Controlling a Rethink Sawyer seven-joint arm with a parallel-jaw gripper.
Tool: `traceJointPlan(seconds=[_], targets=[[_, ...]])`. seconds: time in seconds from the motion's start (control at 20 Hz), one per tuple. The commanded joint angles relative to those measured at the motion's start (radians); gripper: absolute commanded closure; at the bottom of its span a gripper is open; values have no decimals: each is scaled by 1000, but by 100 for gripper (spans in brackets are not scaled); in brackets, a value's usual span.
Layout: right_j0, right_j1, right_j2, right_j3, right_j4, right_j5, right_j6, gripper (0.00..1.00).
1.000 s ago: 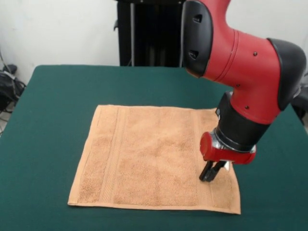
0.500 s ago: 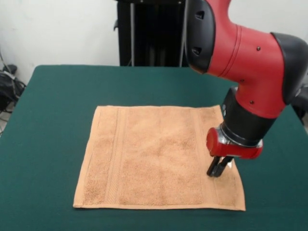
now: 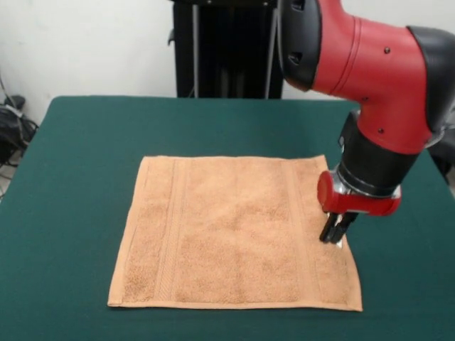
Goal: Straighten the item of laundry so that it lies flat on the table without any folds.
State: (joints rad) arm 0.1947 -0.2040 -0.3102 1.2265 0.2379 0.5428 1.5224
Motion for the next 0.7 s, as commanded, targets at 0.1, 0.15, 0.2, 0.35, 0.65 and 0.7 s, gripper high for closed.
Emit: traceJointPlan(seconds=[0.1,0.15,0.2,0.35,0.65,0.7], targets=[[-35,-70,145,209,-37,-108,130,100],[-43,-88,153,237,-39,-137,134,100],[-52,-108,163,270,-43,-161,133,100],[-80,-170,187,350,-59,-205,116,100],[-120,-242,201,408,-94,-177,69,100],[-128,-249,204,414,-101,-176,67,100]])
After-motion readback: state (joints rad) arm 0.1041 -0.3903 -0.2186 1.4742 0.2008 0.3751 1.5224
